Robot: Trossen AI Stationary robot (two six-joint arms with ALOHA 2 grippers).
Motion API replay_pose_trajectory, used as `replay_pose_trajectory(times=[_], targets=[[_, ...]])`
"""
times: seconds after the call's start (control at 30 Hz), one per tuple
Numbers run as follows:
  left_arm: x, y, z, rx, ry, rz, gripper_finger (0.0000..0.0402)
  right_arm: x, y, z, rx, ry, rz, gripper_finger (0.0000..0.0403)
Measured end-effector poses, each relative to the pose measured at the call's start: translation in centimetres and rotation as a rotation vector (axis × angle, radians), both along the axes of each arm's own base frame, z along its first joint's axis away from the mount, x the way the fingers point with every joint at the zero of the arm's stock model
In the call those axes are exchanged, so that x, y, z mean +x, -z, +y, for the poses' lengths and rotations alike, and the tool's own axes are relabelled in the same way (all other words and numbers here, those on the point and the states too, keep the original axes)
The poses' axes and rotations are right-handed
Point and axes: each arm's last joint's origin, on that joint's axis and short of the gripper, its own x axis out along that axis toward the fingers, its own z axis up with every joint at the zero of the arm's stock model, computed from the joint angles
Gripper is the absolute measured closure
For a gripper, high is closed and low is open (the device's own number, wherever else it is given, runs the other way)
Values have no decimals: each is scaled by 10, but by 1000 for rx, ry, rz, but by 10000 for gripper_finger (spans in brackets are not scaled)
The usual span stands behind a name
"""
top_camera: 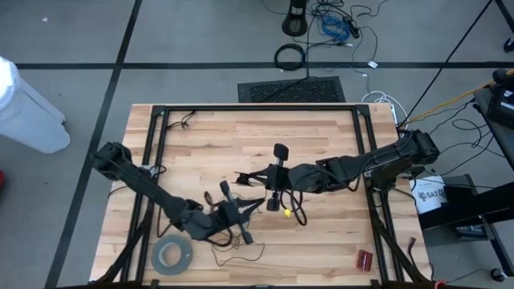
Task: Coil cords
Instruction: Coil the black wire onto the spool
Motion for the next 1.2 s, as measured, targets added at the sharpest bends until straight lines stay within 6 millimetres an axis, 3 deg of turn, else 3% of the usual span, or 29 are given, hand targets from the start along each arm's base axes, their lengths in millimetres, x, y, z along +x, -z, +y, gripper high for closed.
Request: replay_pose_trajectory(times=[0.3, 0.87, 1.2], targets=[[9, 12, 6, 8, -41, 34, 401, -7, -7, 5, 21, -42, -17, 403], [-3, 28, -12, -40, 0, 126, 400, -46, -37, 21, 52, -118, -63, 403], [-16, 29, -30, -29, 41, 129, 351, -68, -50, 32, 61, -174, -83, 403]])
